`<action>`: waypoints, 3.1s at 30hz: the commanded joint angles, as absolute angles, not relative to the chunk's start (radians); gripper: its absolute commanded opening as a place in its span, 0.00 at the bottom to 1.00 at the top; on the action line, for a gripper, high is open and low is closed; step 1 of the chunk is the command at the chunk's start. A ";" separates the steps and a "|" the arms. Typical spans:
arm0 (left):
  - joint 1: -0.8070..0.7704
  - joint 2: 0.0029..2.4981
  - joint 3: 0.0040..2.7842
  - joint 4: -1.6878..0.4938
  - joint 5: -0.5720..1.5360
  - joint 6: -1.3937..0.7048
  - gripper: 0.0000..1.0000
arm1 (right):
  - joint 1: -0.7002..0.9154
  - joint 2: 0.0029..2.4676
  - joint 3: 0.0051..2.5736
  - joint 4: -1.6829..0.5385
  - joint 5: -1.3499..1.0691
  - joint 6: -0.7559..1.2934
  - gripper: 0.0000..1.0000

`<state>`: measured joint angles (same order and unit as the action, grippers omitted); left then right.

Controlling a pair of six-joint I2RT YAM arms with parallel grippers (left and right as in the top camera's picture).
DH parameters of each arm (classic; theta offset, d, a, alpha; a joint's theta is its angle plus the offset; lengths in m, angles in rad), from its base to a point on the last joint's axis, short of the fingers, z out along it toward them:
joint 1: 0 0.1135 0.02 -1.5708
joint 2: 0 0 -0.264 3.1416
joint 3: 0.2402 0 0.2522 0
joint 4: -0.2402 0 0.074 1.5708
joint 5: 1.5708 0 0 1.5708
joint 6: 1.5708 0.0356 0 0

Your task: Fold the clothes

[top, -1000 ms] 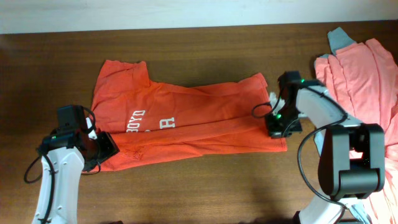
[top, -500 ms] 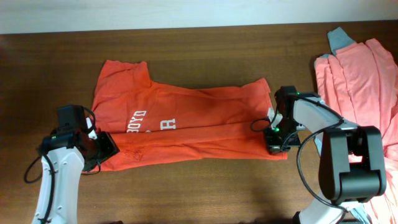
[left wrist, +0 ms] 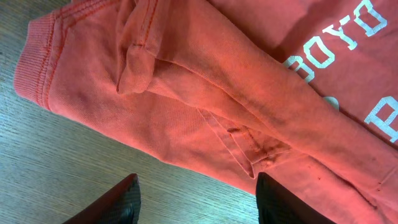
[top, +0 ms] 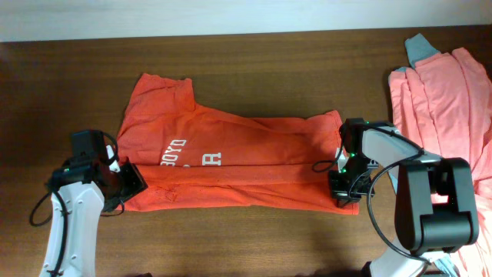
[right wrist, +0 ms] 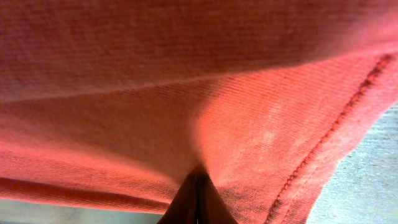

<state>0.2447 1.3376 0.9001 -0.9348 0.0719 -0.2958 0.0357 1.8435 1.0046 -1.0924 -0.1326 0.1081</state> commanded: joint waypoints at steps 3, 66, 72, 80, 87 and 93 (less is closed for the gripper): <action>0.250 1.330 0.984 -0.936 0.095 -0.240 0.59 | 0.038 1.647 1.079 -1.113 -0.071 0.133 0.17; 0.239 2.359 1.839 -0.686 0.349 0.110 0.34 | 0.038 1.493 1.327 -1.178 -0.044 0.015 0.53; 0.241 2.359 1.839 -0.728 0.344 0.103 0.15 | 0.038 1.495 1.327 -1.163 -0.044 0.015 0.53; 0.242 2.358 1.840 -0.810 0.255 -0.002 0.08 | 0.038 1.588 1.327 -0.886 -0.044 0.015 0.53; 0.240 2.358 1.840 -0.855 0.239 -0.023 0.08 | 0.007 1.827 1.327 -0.699 -0.040 0.038 0.50; 0.240 2.358 1.840 -0.861 0.239 -0.023 0.09 | -0.094 1.956 1.327 -0.638 -0.133 0.110 0.47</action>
